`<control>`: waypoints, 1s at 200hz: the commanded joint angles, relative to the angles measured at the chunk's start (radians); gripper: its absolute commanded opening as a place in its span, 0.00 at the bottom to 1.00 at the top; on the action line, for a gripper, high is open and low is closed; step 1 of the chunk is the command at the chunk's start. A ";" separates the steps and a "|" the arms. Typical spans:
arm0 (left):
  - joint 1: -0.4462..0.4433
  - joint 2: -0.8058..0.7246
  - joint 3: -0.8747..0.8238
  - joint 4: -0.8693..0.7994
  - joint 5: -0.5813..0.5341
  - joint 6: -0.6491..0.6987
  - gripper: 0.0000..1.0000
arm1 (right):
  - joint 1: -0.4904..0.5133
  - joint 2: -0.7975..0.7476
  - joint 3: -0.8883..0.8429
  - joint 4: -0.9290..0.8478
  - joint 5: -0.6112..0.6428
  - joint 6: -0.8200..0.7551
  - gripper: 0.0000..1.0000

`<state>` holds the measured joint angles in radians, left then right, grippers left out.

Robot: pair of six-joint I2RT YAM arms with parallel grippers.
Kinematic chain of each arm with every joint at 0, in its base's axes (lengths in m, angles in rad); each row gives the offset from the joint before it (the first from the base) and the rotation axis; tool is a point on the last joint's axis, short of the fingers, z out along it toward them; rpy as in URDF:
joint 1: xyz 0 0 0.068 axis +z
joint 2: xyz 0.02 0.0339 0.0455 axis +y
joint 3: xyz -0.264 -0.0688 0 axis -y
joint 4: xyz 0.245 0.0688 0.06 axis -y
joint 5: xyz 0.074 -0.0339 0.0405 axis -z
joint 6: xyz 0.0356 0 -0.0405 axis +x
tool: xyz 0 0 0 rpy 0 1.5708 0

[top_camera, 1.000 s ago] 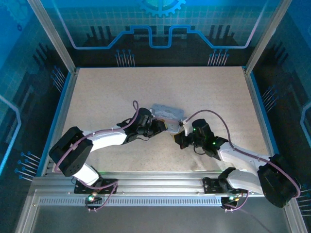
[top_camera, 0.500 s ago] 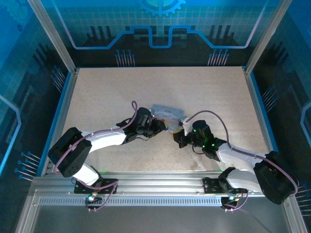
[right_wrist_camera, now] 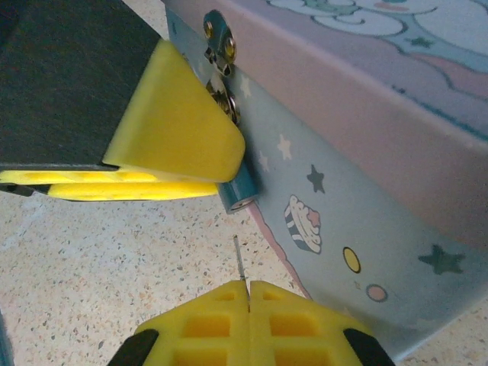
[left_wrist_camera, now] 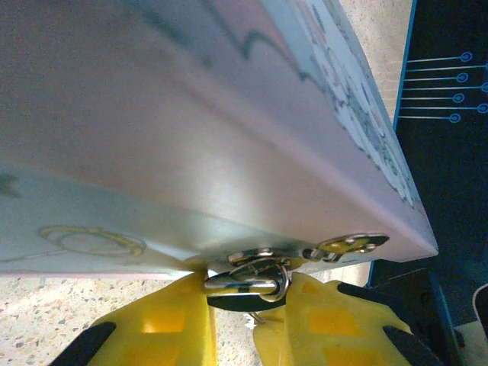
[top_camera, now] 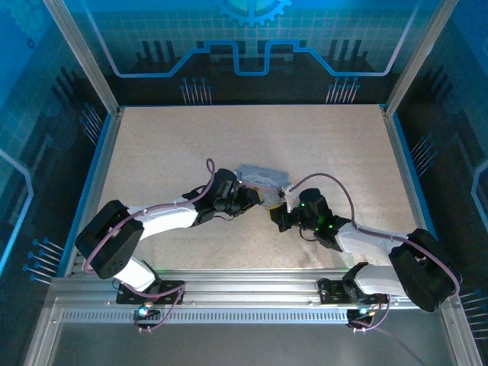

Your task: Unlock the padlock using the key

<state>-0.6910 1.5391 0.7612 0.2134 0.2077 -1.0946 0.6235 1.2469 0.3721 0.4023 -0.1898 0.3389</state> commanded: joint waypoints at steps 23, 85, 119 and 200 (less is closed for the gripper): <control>0.004 -0.048 0.020 0.036 0.023 0.001 0.21 | 0.015 0.032 0.033 0.062 0.008 -0.009 0.04; 0.004 -0.048 0.015 0.032 0.020 0.001 0.21 | 0.015 0.032 0.036 0.069 0.006 -0.006 0.04; 0.005 -0.045 0.015 0.032 0.018 0.001 0.21 | 0.014 0.026 0.035 0.065 0.013 -0.005 0.04; 0.004 -0.041 0.010 0.032 0.018 0.000 0.21 | 0.014 0.005 0.028 0.052 0.026 -0.008 0.04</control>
<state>-0.6910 1.5303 0.7612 0.2131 0.2073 -1.1007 0.6235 1.2690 0.3870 0.4423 -0.1791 0.3389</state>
